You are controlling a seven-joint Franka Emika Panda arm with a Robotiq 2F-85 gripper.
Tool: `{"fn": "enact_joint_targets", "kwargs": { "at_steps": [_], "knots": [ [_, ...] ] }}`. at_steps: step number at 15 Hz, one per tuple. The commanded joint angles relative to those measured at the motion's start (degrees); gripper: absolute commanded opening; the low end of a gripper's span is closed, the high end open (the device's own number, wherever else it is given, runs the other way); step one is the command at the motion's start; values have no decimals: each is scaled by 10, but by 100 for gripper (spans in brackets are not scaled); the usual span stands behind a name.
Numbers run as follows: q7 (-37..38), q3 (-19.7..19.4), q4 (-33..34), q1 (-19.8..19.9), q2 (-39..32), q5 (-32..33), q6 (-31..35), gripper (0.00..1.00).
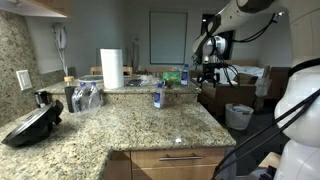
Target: Throw the four bottles on the right into the bin on the floor
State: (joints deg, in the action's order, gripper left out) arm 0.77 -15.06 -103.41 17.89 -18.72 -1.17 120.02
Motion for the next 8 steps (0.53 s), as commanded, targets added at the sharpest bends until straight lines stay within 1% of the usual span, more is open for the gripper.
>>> {"fn": "enact_joint_targets", "kwargs": {
  "at_steps": [1, 3, 5, 8],
  "knots": [
    [-16, 26, -2, -39, 35, 34, 15, 100],
    [-15, 44, 2, -69, 57, 56, 2, 100],
    [-15, 63, 11, -99, 66, 81, 5, 100],
    [-41, 89, 28, -126, 67, 98, 20, 100]
  ]
}}
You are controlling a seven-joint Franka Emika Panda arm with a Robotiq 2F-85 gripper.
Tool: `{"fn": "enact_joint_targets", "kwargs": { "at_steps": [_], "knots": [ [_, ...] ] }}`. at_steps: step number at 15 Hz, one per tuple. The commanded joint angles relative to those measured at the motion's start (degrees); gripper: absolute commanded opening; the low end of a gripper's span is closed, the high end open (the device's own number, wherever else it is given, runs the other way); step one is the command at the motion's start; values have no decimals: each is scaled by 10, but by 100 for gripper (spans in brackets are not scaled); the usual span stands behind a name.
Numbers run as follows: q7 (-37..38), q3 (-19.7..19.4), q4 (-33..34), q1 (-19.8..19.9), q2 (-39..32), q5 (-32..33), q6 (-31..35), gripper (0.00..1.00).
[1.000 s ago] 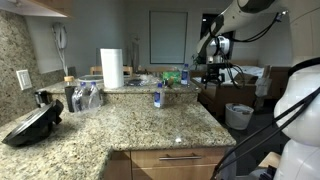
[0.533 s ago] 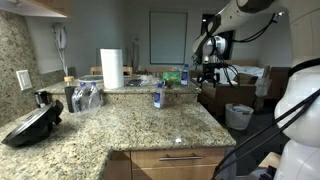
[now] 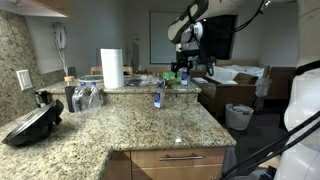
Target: Throw the four bottles on the right into the bin on the floor
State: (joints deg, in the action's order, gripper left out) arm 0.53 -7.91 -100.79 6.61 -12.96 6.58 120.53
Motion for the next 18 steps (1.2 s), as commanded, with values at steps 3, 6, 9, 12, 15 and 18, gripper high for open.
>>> {"fn": "enact_joint_targets", "kwargs": {
  "at_steps": [3, 6, 9, 12, 15, 18],
  "knots": [
    [-86, 36, 34, -22, -18, 16, 25, 100],
    [-111, 40, 69, -21, -51, 17, 17, 100],
    [-89, 40, 62, -25, -47, 12, 10, 100],
    [-90, 40, 69, -24, -54, 12, 10, 100],
    [-115, 55, 98, -26, -82, -4, -13, 100],
    [-135, 72, 145, -25, -117, -21, -49, 100]
  ]
}}
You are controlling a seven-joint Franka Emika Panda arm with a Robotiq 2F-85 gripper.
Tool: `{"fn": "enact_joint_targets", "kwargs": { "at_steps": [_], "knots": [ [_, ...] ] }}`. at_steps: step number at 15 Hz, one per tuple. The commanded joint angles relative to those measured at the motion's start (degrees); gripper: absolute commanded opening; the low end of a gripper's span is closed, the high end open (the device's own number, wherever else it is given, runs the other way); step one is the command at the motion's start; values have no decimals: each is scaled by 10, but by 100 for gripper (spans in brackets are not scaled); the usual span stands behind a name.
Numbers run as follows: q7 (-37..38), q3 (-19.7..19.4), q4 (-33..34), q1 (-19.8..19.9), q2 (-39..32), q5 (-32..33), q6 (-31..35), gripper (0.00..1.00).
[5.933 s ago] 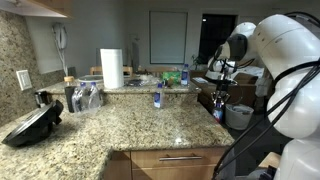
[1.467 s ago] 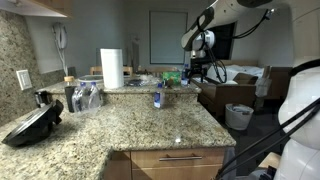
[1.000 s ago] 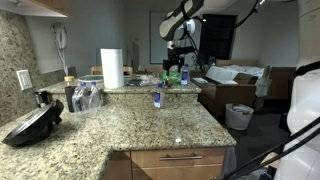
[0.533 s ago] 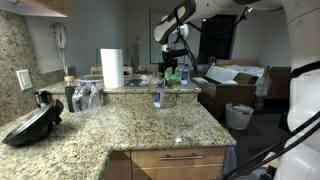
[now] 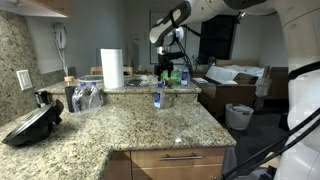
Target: Throw the four bottles on the right into the bin on the floor
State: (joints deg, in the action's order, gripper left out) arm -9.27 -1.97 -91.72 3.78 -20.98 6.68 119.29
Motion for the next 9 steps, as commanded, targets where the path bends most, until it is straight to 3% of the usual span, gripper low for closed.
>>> {"fn": "enact_joint_targets", "kwargs": {
  "at_steps": [1, 9],
  "knots": [
    [-31, 14, 76, 2, -53, -21, -49, 100],
    [-39, 17, 227, 24, -140, -44, -176, 100]
  ]
}}
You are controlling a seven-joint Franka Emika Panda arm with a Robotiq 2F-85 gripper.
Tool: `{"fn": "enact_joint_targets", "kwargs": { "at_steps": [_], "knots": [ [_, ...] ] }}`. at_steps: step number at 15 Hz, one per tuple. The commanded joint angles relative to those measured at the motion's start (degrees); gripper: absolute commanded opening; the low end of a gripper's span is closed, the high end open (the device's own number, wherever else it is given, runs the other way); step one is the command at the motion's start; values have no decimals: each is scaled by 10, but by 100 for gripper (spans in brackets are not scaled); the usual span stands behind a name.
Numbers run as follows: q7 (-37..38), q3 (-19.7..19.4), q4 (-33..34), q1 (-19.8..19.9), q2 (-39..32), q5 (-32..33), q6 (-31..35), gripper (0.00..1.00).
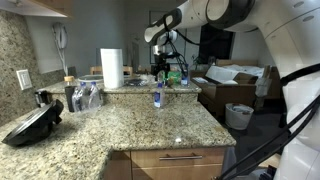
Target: Throw the four bottles on the right into the bin on the floor
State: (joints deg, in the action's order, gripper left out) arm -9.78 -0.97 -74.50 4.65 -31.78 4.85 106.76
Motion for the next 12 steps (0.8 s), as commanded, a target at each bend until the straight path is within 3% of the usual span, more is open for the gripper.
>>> {"fn": "enact_joint_targets", "kwargs": {
  "at_steps": [1, 8, 9, 10, 12],
  "knots": [
    [-40, 8, 68, 18, -43, -29, -66, 100],
    [-29, 8, 130, 16, -105, -43, -93, 100],
    [-32, 8, 131, 15, -105, -41, -93, 75],
    [-31, 8, 133, 14, -106, -38, -91, 74],
    [-32, 8, 135, 14, -105, -38, -92, 60]
  ]
}}
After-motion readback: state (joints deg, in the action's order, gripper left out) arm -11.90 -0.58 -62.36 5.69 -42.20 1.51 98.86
